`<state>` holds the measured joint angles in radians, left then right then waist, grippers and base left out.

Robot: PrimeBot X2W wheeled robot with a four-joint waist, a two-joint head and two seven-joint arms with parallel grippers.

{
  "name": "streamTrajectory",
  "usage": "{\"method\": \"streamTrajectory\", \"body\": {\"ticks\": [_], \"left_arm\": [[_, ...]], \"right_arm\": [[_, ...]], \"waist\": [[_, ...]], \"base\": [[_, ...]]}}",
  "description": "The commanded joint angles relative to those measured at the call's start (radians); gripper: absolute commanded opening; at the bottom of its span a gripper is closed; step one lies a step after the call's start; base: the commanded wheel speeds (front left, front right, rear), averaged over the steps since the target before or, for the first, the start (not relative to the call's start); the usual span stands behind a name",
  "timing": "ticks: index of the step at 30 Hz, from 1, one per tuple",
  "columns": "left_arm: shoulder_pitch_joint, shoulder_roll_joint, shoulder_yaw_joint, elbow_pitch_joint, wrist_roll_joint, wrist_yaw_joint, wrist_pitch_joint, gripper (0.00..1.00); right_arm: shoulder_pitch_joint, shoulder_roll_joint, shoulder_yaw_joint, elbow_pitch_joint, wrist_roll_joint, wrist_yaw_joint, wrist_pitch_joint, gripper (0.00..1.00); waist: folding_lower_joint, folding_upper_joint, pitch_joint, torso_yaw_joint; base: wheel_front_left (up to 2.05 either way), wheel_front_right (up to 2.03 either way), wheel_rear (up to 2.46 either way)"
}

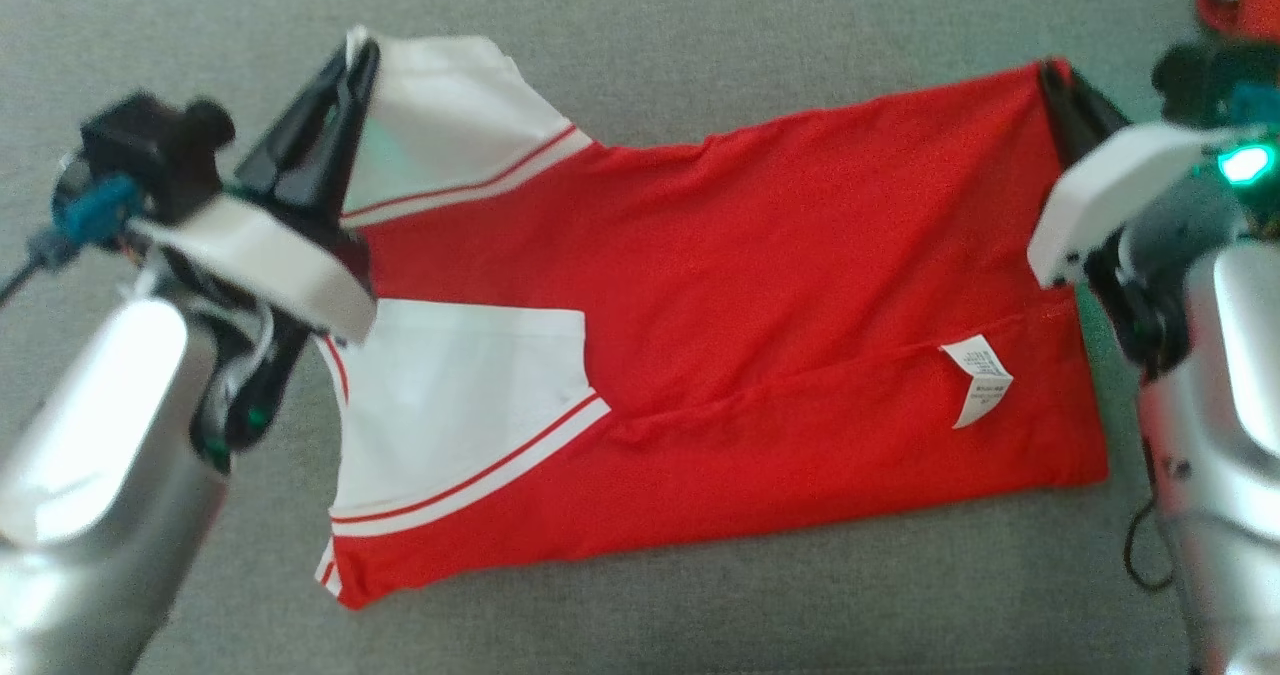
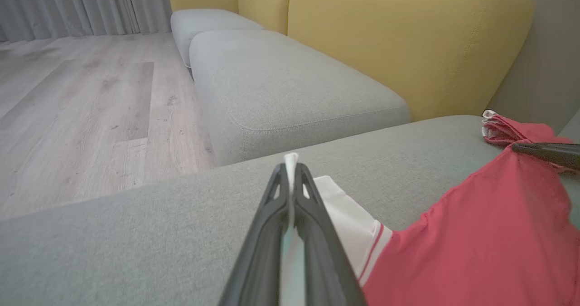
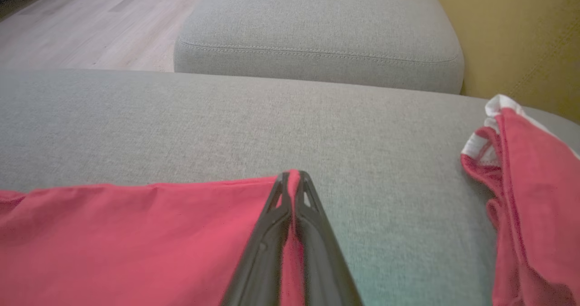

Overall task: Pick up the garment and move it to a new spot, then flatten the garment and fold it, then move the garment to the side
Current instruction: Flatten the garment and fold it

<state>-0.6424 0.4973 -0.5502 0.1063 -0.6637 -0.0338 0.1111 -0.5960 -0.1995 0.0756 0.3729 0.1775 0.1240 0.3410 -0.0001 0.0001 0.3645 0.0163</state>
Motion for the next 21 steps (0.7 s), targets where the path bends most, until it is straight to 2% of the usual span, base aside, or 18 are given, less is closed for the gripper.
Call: {"method": "streamTrajectory", "body": {"ticks": [1,5,11,21], "left_arm": [[0.002,0.051,0.049,-0.044,-0.007,0.008,-0.009,0.0],[0.103,0.064,0.047,-0.121,-0.026,0.029,-0.021,0.0],[0.271,0.07,0.055,-0.212,-0.058,0.085,-0.061,0.0],[0.451,0.01,0.031,-0.224,-0.093,0.135,-0.141,0.0]], "right_arm": [[0.023,-0.001,0.003,-0.034,0.007,0.007,-0.014,0.0],[0.1,-0.007,-0.024,-0.042,0.016,0.007,-0.038,0.0],[0.205,0.006,-0.071,-0.091,0.026,0.007,-0.066,0.0],[0.379,0.044,-0.134,-0.217,0.009,0.007,-0.068,0.0]], "waist": [[0.0001,-0.0001,-0.022,0.013],[0.0001,-0.0001,-0.062,0.037],[0.0001,-0.0001,-0.109,0.062],[0.0001,-0.0001,-0.142,0.077]], "base": [[0.0,0.0,0.0],[0.0,0.0,0.0],[0.0,0.0,0.0],[0.0,0.0,0.0]]}}
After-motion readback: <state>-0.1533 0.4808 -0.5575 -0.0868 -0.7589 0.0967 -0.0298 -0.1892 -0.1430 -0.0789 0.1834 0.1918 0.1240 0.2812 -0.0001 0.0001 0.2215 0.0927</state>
